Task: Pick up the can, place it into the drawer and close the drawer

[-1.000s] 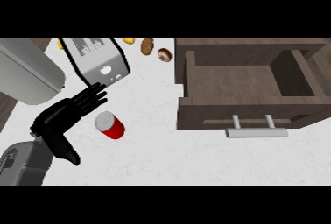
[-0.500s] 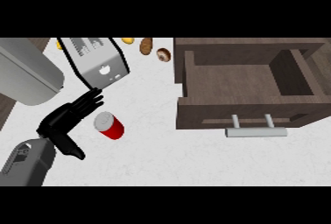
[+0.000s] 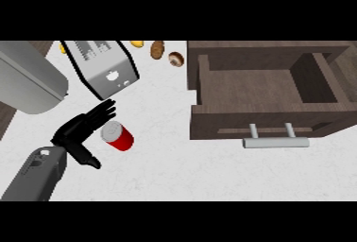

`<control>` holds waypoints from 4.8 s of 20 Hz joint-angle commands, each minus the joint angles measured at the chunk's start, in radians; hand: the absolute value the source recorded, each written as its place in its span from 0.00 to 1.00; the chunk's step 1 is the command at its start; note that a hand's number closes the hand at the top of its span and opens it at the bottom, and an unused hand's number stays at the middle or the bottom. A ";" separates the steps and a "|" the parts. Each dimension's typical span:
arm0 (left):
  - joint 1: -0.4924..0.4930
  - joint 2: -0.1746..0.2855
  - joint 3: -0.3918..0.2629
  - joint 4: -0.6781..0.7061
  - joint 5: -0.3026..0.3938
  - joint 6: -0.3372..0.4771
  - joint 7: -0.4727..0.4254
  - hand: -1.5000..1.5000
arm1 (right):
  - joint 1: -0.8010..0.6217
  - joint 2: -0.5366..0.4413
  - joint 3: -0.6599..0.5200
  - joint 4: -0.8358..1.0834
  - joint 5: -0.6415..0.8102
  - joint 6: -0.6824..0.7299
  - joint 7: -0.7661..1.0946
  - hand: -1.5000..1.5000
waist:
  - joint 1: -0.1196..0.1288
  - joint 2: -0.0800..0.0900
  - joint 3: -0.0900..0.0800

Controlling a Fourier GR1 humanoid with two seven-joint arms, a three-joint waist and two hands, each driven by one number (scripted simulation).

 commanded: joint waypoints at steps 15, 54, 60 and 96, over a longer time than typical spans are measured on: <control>-0.140 -0.062 0.007 0.345 -0.069 -0.022 -0.188 0.00 | 0.003 0.011 -0.050 -0.014 -0.049 0.037 0.034 0.00 | -0.012 0.006 -0.001; -0.075 -0.321 0.040 -0.576 0.253 0.766 0.316 1.00 | 0.089 0.064 -0.026 -0.115 -0.071 -0.016 0.051 0.00 | 0.028 -0.012 0.002; -0.083 -0.321 -0.133 -0.767 0.261 0.986 0.455 1.00 | 0.093 0.064 0.000 -0.096 -0.069 -0.006 0.030 0.00 | 0.013 -0.008 0.002; -0.828 -0.321 -0.341 -0.126 0.520 1.341 0.391 1.00 | -0.003 0.041 -0.011 -0.042 -0.074 0.010 0.069 0.00 | -0.037 0.007 0.003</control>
